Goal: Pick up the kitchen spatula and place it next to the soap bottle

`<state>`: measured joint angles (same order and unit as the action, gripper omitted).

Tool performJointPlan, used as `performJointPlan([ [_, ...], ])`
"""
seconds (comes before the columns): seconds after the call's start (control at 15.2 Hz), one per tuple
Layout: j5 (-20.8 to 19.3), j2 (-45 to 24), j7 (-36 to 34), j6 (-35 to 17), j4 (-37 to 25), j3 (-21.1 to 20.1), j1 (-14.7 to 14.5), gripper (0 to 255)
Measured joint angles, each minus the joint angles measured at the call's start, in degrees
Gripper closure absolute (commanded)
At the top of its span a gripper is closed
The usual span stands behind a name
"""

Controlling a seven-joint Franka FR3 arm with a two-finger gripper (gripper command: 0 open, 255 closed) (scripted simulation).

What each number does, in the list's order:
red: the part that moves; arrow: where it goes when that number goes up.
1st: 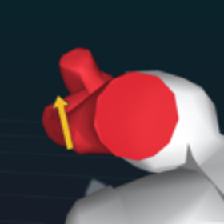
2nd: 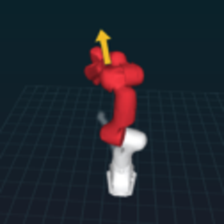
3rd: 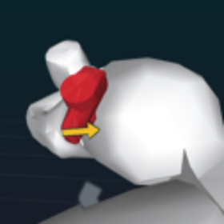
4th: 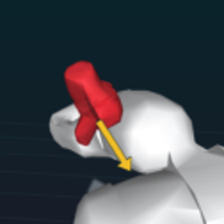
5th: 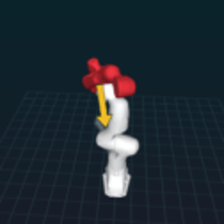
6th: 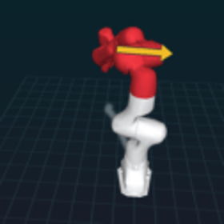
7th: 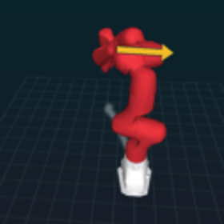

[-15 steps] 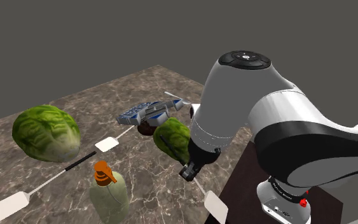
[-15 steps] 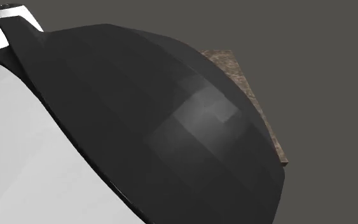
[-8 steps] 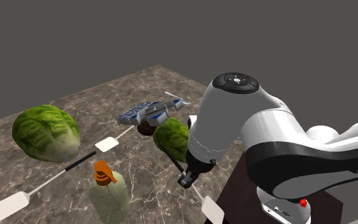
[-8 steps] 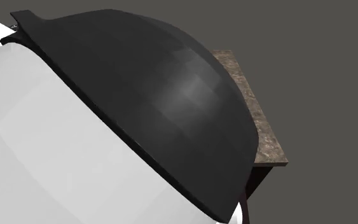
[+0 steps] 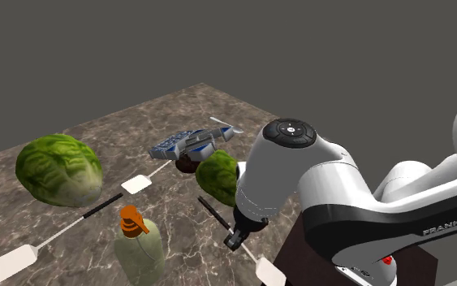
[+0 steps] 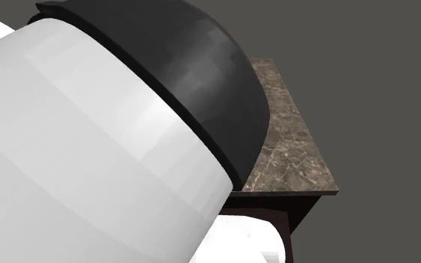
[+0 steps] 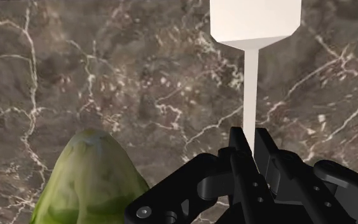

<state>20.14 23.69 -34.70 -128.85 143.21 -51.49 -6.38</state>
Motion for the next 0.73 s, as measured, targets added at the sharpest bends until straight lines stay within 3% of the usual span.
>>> performJointPlan([
  [0.33, -0.8, -2.7, -1.0, -4.5, 2.0, -2.3, 1.2, 255],
  [0.66, -1.0, -3.2, -1.2, -5.1, 2.2, -2.7, 1.5, 255],
  [0.73, -1.0, -3.2, -1.2, -5.1, 2.2, -2.7, 1.5, 0],
])
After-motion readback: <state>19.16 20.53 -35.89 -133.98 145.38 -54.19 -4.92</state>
